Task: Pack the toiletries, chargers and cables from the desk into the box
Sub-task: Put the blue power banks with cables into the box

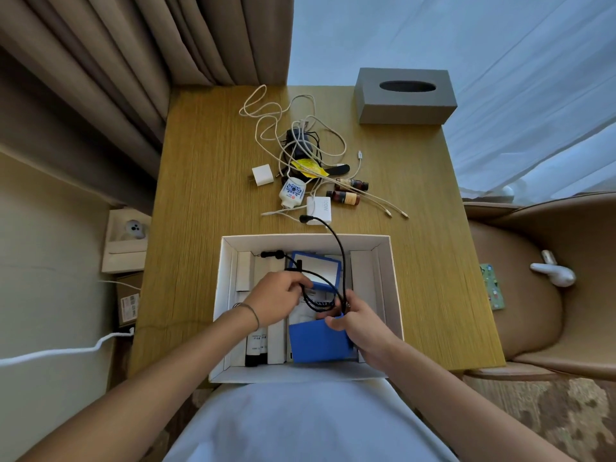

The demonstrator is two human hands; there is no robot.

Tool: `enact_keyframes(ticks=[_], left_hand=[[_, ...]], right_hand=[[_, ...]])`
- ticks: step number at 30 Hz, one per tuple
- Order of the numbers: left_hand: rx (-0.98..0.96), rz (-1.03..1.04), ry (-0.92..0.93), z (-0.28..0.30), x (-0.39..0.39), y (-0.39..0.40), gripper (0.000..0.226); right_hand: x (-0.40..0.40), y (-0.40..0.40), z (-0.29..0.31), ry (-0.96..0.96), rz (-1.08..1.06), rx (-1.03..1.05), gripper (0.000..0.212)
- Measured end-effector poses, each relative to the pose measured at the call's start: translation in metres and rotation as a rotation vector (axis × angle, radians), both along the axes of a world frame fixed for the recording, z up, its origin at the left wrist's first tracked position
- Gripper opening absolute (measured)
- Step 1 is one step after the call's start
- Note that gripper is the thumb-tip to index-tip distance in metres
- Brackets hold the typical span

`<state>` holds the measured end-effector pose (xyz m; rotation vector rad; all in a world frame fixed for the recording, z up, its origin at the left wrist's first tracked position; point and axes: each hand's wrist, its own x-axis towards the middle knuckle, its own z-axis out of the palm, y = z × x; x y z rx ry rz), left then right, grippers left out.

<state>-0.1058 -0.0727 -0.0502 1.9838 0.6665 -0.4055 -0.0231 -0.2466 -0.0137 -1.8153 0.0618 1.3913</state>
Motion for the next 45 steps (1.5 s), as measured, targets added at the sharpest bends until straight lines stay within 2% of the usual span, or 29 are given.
enact_keyframes(ticks=[4, 9, 12, 14, 15, 16, 18, 20, 22, 25, 27, 31, 34, 36, 39, 42, 45], left_hand=[[0.021, -0.01, 0.022, 0.001, 0.002, -0.001, 0.028], [0.134, 0.034, 0.021, 0.004, 0.003, -0.002, 0.02], [0.365, 0.051, 0.045, 0.004, -0.003, 0.004, 0.019], [0.542, 0.041, 0.024, 0.007, -0.006, 0.009, 0.014], [0.616, 0.029, -0.012, 0.009, -0.007, 0.012, 0.006], [0.677, 0.006, -0.051, 0.009, -0.006, 0.014, 0.01], [0.723, -0.104, -0.036, 0.006, -0.006, 0.018, 0.044], [0.729, -0.196, 0.029, 0.004, -0.006, 0.02, 0.064], [0.747, -0.261, 0.083, 0.001, -0.005, 0.023, 0.061], [0.753, -0.283, 0.102, 0.002, -0.004, 0.031, 0.031], [0.722, -0.265, 0.12, 0.005, -0.005, 0.036, 0.012], [0.553, -0.101, 0.068, 0.011, -0.017, 0.034, 0.018], [0.513, -0.015, -0.03, 0.014, -0.023, 0.027, 0.014], [0.533, -0.025, -0.041, 0.015, -0.023, 0.025, 0.011], [0.663, -0.199, 0.061, 0.015, -0.02, 0.024, 0.016], [0.735, -0.285, 0.099, 0.021, -0.016, 0.022, 0.021], [0.761, -0.251, -0.029, 0.039, -0.01, 0.019, 0.019]], right_hand=[[-0.005, 0.003, -0.012, -0.135, 0.065, -0.023, 0.022], [-0.005, -0.002, -0.017, -0.568, 0.371, -0.132, 0.02], [0.006, -0.002, -0.018, -0.781, 0.472, -0.214, 0.01], [0.013, 0.006, -0.015, -0.889, 0.481, -0.201, 0.018], [0.016, 0.013, -0.013, -0.94, 0.489, -0.179, 0.03], [0.018, 0.02, -0.012, -0.999, 0.521, -0.164, 0.047], [0.021, 0.033, -0.012, -1.132, 0.648, -0.172, 0.072], [0.024, 0.039, -0.015, -1.216, 0.832, -0.2, 0.076], [0.027, 0.039, -0.018, -1.237, 0.965, -0.238, 0.068], [0.031, 0.036, -0.022, -1.231, 1.011, -0.246, 0.056], [0.032, 0.034, -0.025, -1.242, 1.048, -0.281, 0.059], [0.034, 0.029, -0.032, -1.235, 1.08, -0.357, 0.081], [0.035, 0.026, -0.035, -1.212, 1.097, -0.331, 0.094], [0.034, 0.025, -0.037, -1.201, 1.123, -0.307, 0.095], [0.034, 0.027, -0.039, -1.205, 1.111, -0.309, 0.095], [0.036, 0.032, -0.029, -1.223, 1.039, -0.294, 0.079], [0.041, 0.041, -0.006, -1.288, 0.953, -0.186, 0.051]])
